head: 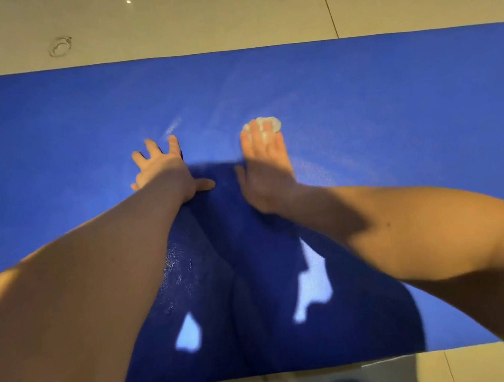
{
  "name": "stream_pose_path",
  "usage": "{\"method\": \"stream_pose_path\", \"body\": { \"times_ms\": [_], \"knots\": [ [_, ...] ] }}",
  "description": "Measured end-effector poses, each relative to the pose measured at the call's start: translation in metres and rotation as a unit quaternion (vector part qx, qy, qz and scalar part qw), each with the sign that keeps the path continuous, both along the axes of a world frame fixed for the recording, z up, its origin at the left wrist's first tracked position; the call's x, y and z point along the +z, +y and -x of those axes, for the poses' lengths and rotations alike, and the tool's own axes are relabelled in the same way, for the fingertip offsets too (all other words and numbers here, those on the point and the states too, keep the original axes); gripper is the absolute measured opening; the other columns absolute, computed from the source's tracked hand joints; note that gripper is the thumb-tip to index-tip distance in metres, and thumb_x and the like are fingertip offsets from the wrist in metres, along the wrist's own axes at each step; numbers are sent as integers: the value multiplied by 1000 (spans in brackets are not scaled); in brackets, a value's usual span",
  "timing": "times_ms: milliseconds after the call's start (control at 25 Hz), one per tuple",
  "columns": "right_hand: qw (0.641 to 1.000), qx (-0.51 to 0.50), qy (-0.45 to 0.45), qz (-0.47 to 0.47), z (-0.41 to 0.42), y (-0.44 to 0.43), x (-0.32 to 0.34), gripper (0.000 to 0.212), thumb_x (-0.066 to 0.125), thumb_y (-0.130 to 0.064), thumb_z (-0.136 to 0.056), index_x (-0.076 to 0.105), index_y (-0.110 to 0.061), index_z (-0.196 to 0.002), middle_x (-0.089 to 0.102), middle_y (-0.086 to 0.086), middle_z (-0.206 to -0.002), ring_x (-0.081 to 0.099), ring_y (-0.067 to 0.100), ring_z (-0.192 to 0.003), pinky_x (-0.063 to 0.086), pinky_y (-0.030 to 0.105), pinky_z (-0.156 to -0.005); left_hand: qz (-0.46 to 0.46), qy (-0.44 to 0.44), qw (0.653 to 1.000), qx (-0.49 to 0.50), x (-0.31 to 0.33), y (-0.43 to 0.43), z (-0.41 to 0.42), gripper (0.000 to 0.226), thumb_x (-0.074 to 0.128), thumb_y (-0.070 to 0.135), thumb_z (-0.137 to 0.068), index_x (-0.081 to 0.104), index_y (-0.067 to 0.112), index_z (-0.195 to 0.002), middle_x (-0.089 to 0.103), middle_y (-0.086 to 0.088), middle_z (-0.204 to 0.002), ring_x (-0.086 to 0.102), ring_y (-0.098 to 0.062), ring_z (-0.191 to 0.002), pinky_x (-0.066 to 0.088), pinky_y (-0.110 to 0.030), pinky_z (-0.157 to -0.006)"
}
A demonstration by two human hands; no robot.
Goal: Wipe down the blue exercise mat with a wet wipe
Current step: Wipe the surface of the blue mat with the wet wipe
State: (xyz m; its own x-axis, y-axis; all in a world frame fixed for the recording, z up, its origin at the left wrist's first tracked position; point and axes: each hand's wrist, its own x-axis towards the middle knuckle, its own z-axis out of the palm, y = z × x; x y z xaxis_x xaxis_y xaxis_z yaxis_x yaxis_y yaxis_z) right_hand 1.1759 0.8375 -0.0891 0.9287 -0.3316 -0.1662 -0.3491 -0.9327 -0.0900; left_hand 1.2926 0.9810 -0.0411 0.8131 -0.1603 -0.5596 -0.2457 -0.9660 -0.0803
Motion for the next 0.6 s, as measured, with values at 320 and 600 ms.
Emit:
{"method": "stream_pose_path", "body": {
  "times_ms": [320, 600],
  "knots": [
    [995, 99, 0, 16, -11, -89, 2, 67, 27, -49, -101, 16, -10, -155, 18, 11, -162, 9, 34, -150, 8, 50, -122, -1, -4, 1000, -6, -4, 3, -2, 135, 77, 81, -57, -3, 40, -158, 3, -3, -161, 12, -40, -144, 46, -60, -98],
    [999, -27, -25, -3, -41, -46, 11, 48, 27, -36, -95, 41, -2, -127, 42, 19, -131, 35, 40, -123, 21, 50, -115, -1, -5, 1000, -8, -2, 0, -1, 135, 77, 80, -57, -3, 40, -158, 5, -5, -159, 12, -40, -143, 47, -60, -98]
  ]
}}
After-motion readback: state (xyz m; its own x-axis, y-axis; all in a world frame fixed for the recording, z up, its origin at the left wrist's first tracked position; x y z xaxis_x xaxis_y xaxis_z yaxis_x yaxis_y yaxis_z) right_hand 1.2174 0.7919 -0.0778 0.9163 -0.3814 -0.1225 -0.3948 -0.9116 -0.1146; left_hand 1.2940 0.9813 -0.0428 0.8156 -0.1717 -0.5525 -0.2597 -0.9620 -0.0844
